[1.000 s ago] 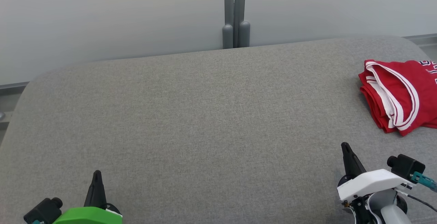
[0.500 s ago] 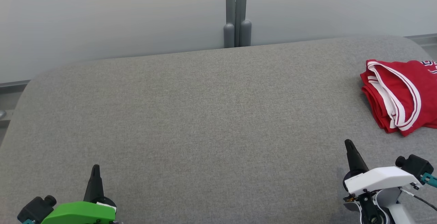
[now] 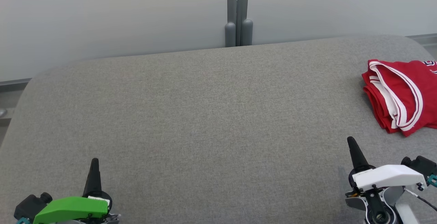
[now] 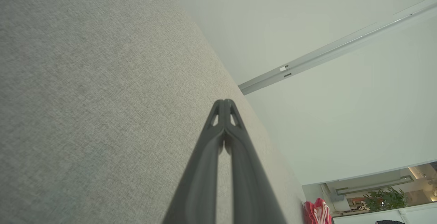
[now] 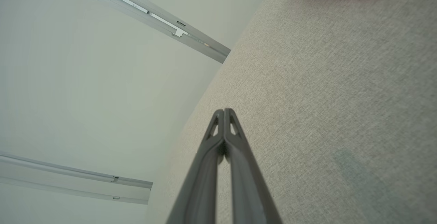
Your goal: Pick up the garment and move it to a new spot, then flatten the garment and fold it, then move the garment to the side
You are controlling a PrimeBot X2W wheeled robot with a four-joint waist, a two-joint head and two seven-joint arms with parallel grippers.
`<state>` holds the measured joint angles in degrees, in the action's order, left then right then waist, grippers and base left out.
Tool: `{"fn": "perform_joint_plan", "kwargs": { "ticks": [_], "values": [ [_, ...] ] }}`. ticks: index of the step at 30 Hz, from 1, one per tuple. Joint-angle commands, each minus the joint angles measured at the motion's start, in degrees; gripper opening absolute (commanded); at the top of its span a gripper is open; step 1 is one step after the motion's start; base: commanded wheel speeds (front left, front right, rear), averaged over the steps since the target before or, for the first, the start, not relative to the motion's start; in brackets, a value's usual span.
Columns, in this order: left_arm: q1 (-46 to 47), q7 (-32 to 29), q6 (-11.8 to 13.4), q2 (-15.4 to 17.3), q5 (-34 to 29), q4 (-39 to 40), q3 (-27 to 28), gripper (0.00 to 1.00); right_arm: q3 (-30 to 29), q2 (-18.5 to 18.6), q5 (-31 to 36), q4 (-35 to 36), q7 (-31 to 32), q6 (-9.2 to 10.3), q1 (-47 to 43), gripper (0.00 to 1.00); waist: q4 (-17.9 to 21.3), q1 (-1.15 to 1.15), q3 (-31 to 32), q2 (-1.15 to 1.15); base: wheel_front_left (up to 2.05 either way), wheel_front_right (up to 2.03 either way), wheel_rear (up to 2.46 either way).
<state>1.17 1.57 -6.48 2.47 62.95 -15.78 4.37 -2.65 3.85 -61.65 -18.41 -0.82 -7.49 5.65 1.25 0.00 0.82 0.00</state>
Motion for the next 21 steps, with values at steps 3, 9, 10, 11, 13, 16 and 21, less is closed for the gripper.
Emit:
{"fn": "perform_joint_plan", "kwargs": {
  "ticks": [3, 9, 10, 11, 13, 16, 21],
  "values": [
    [1.6, -0.7, -0.2, 0.4, 3.1, 0.9, 0.4, 0.0, -0.5, -0.1, -3.0, 1.2, 0.8, -0.02, 0.2, 0.0, -0.1, 0.0, -0.1, 0.0, 0.0, 0.0, 0.0],
    [1.9, -1.6, -0.4, 0.4, 6.5, 1.2, 0.6, 0.0, -1.0, -0.2, -6.5, 1.7, 1.8, -0.02, 0.1, 0.0, -0.2, 0.0, -0.1, 0.0, 0.0, 0.0, 0.0],
    [2.0, -1.7, -0.4, 0.5, 7.0, 1.2, 0.6, 0.0, -1.1, -0.2, -7.1, 1.8, 1.9, -0.02, 0.1, 0.0, -0.2, 0.0, -0.2, 0.0, 0.0, 0.0, 0.0],
    [2.0, -1.9, -0.4, 0.5, 7.6, 1.3, 0.7, 0.0, -1.2, -0.2, -7.7, 1.9, 2.0, -0.02, 0.1, 0.0, -0.2, 0.0, -0.2, 0.0, 0.0, 0.0, 0.0],
    [2.2, -2.1, -0.5, 0.5, 8.7, 1.4, 0.7, 0.0, -1.3, -0.2, -8.8, 2.1, 2.3, -0.02, 0.1, 0.0, -0.3, 0.0, -0.2, 0.0, 0.0, 0.0, 0.0],
    [2.3, -2.6, -0.5, 0.5, 10.2, 1.6, 0.8, 0.0, -1.5, -0.3, -10.5, 2.3, 2.8, -0.02, 0.1, 0.0, -0.3, 0.0, -0.3, 0.0, 0.0, 0.0, 0.0],
    [2.5, -3.2, -0.7, 0.5, 12.6, 1.8, 1.0, 0.0, -1.8, -0.4, -13.1, 2.7, 3.4, -0.02, 0.0, 0.0, -0.4, 0.0, -0.3, 0.0, 0.0, 0.0, 0.0]
  ]
}}
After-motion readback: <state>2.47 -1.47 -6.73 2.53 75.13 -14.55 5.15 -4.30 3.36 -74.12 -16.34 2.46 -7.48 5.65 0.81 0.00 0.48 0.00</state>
